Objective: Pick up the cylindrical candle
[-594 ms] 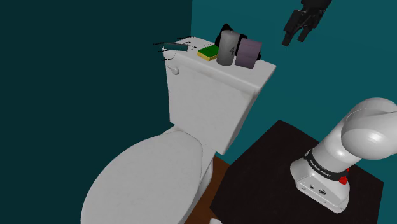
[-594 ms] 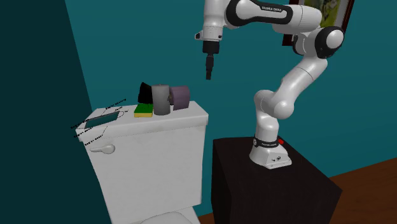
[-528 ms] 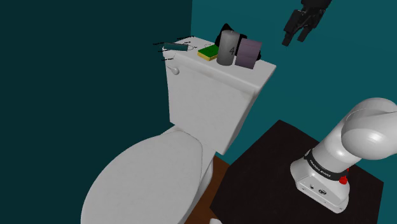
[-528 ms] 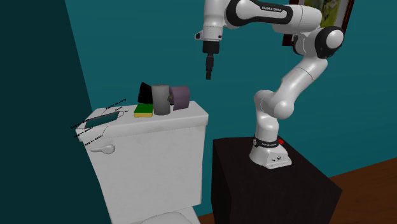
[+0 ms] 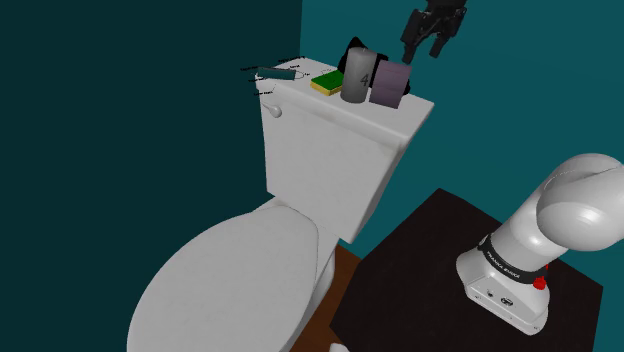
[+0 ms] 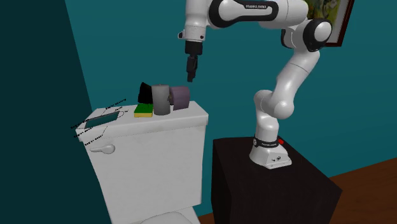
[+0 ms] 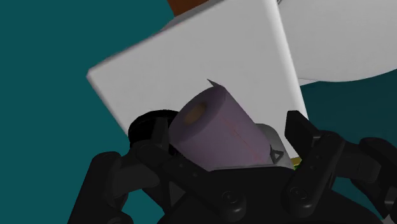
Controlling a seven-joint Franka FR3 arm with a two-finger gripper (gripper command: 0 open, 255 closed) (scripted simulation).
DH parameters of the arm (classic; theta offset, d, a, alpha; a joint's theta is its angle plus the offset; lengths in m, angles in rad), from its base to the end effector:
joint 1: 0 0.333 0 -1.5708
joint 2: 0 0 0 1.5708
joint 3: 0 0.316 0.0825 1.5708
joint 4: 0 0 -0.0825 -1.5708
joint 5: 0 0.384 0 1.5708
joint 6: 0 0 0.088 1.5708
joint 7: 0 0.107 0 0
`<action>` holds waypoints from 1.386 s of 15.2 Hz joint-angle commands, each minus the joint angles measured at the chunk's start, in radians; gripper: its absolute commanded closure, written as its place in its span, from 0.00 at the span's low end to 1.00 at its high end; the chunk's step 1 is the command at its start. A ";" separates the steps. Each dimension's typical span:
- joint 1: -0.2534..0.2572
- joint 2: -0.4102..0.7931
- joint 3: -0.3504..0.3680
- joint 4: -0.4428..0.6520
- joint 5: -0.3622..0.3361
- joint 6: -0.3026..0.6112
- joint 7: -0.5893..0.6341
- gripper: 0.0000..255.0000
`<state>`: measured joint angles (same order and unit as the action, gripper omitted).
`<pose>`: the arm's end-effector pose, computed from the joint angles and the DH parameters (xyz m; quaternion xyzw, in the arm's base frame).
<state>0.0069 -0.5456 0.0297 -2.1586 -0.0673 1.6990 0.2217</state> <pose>0.3905 0.0106 0.6133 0.9941 -0.0912 0.0477 0.0355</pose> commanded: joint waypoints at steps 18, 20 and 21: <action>0.001 0.331 0.086 0.169 -0.054 0.182 0.160 0.00; -0.001 0.330 0.082 0.163 -0.055 0.187 0.155 1.00; 0.000 0.333 0.083 0.170 -0.055 0.184 0.157 1.00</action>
<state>0.0054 -0.2281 0.1114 -1.9784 -0.1281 1.8957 0.3790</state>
